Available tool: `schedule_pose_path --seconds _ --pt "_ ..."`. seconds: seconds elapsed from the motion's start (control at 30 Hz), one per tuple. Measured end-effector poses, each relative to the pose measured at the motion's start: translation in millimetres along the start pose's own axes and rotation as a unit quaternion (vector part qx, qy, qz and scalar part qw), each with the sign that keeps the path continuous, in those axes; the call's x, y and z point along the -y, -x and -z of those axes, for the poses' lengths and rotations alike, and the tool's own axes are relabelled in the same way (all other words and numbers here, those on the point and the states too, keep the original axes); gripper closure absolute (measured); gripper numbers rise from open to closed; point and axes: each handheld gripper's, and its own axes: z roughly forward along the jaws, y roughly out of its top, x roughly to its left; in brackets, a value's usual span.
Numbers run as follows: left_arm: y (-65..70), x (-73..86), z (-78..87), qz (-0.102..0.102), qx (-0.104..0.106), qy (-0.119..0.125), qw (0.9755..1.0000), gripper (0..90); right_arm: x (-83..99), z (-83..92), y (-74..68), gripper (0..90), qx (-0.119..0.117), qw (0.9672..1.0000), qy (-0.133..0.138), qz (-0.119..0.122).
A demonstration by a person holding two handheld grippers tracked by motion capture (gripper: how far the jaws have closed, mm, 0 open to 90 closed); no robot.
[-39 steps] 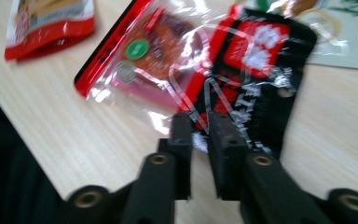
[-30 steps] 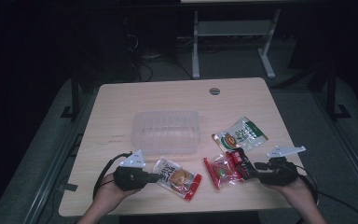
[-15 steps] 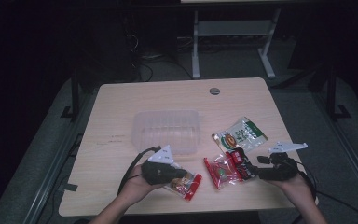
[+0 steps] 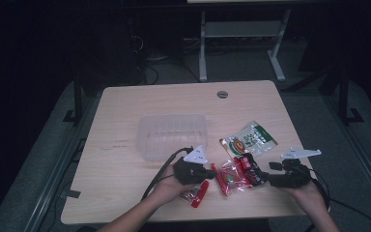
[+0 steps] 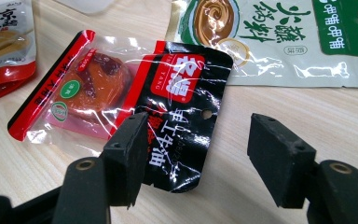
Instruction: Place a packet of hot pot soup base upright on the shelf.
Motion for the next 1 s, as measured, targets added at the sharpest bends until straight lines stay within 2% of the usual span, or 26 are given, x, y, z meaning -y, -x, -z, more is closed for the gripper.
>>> schedule_pose_path --seconds 0.2,0.37,0.57,0.67,0.73,0.77,1.0 --pt "0.7 0.8 -23.3 -0.010 -0.004 -0.021 0.9997 89.5 2.2 1.9 0.5 36.5 0.003 1.0000 0.003 -0.003" --pt "-1.2 4.3 -28.7 -0.014 -0.018 -0.036 0.9991 89.4 3.7 3.1 0.5 35.7 0.005 1.0000 0.005 -0.002" --pt "-2.1 9.8 -34.3 -0.010 -0.022 -0.051 0.9984 89.4 4.1 4.9 0.1 34.1 0.006 0.9999 0.009 -0.004" --pt "-2.6 11.8 -36.8 -0.015 -0.026 -0.066 0.9974 89.5 3.6 5.9 -0.3 33.1 0.006 0.9999 0.010 -0.004" --pt "-2.0 13.3 -39.0 -0.012 -0.027 -0.070 0.9971 89.5 2.1 7.4 -0.2 32.9 0.000 0.9999 0.013 -0.005" --pt "-2.8 13.4 -39.0 -0.018 -0.026 -0.078 0.9965 89.5 0.9 8.3 -0.2 32.3 -0.004 0.9998 0.017 -0.007" --pt "-2.2 14.7 -40.9 -0.010 -0.026 -0.070 0.9971 89.5 -10.8 7.3 -0.1 31.0 -0.031 0.9987 0.040 -0.005"
